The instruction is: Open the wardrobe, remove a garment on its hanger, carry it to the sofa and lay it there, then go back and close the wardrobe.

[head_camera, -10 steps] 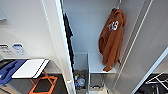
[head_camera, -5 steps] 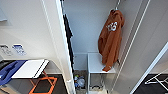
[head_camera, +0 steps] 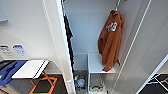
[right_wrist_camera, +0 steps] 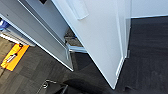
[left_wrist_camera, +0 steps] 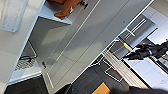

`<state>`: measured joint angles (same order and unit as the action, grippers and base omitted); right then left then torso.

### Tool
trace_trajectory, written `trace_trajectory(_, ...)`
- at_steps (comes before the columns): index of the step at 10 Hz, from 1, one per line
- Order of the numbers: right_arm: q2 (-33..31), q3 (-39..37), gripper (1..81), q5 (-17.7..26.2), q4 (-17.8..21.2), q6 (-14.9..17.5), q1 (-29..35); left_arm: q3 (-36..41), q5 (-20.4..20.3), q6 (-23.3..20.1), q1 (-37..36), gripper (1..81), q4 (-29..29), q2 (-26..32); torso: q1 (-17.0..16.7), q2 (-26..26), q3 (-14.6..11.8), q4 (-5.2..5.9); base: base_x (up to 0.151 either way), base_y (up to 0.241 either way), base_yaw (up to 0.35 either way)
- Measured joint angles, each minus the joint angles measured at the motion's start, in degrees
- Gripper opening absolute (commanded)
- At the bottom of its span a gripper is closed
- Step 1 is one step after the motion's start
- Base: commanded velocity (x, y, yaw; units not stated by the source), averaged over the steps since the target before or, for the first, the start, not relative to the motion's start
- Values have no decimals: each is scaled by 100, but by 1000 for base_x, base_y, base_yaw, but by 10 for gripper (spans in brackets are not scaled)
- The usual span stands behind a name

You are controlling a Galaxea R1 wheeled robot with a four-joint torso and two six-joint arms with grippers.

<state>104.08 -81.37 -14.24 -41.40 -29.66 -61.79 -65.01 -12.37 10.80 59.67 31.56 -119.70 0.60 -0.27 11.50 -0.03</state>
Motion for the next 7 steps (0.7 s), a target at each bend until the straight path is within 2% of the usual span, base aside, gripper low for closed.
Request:
trace_trajectory(4, 1449, -945, 811, -146, 34, -355, -577, -1431, 17, 5, 44, 811, -444, -855, -2, -2, 0, 0, 0, 0, 0)
trace_trajectory(7, 2566, -1699, 811, -254, 72, -549, -1039, -2008, -24, 6, 206, 811, -898, -1564, -4, -2, 0, 0, 0, 0, 0)
